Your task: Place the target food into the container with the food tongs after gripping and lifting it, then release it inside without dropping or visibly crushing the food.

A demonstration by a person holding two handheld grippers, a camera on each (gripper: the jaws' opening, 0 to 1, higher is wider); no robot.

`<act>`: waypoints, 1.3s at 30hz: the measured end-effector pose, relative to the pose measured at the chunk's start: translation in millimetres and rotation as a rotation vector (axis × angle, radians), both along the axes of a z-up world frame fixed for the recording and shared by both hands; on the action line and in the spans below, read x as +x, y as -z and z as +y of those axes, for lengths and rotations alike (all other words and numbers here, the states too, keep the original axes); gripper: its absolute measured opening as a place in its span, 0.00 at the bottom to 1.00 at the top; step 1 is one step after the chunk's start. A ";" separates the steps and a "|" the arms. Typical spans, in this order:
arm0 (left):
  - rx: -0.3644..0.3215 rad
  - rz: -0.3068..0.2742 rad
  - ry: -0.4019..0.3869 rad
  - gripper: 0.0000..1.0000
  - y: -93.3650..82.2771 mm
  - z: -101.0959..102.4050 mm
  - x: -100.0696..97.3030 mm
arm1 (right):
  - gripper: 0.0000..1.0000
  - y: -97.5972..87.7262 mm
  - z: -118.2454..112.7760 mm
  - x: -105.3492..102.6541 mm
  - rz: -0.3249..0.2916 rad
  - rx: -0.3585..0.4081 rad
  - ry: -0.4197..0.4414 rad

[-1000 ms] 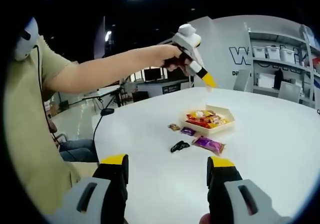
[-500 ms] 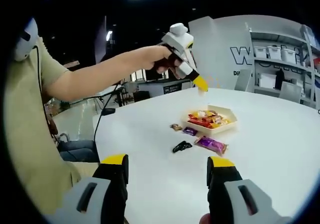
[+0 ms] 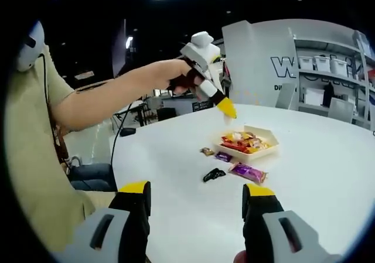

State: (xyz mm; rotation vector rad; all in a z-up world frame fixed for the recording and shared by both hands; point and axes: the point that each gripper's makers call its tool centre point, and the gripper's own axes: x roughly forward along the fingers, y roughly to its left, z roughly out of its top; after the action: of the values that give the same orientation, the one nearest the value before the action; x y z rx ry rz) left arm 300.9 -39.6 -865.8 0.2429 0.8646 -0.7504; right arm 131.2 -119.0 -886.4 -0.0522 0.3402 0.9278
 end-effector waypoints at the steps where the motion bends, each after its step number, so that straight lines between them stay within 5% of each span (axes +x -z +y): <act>1: 0.001 0.007 -0.002 0.20 2.9 0.8 -1.7 | 0.61 0.1 -0.3 0.3 0.000 -0.001 0.001; 39: -0.019 0.177 -0.060 0.22 76.7 -7.6 -62.5 | 0.61 5.0 3.9 -2.7 0.011 0.003 -0.011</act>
State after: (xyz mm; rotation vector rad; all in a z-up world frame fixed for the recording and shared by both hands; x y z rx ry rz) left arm 238.4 -47.1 -942.5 0.1344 1.0275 -0.7311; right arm 128.6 -115.1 -891.4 -0.0466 0.3488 0.9400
